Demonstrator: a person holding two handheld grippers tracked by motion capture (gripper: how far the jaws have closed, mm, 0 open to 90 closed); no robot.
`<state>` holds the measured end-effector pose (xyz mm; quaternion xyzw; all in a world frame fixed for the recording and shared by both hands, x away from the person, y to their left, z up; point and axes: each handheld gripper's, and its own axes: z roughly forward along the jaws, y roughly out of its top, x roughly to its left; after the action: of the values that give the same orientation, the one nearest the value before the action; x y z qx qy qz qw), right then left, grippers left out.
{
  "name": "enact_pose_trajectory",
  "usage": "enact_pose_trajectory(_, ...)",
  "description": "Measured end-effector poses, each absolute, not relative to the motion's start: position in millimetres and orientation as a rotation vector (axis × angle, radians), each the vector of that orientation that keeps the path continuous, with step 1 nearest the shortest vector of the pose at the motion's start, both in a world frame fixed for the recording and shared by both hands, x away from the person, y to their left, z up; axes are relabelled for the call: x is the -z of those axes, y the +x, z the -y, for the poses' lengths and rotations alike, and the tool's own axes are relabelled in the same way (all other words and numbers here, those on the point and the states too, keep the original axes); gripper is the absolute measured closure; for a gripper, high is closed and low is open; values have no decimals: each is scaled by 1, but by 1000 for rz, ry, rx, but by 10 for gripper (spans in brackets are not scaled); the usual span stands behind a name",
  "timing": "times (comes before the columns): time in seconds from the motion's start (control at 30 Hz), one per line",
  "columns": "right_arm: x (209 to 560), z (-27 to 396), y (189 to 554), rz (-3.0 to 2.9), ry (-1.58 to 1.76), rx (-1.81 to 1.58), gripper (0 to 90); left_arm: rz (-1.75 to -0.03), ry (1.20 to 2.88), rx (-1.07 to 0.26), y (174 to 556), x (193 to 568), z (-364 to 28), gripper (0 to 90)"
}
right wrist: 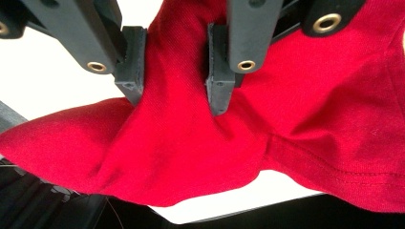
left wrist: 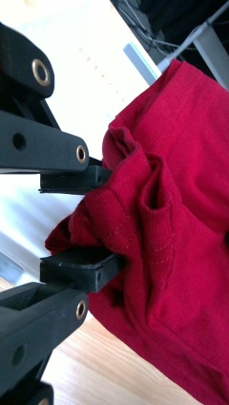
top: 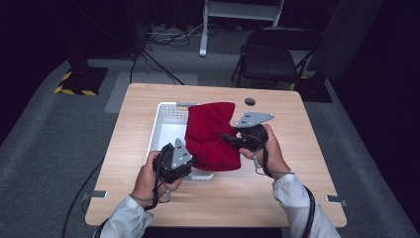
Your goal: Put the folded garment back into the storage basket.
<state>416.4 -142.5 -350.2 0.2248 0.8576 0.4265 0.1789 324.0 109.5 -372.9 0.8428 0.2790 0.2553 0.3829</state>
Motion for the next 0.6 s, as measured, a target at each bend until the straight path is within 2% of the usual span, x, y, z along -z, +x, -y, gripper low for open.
enact_pose_trajectory(0.6, 362, 104, 434, -2481, 614, -1218, 669, -789, 2155, -682, 331, 382, -139, 658)
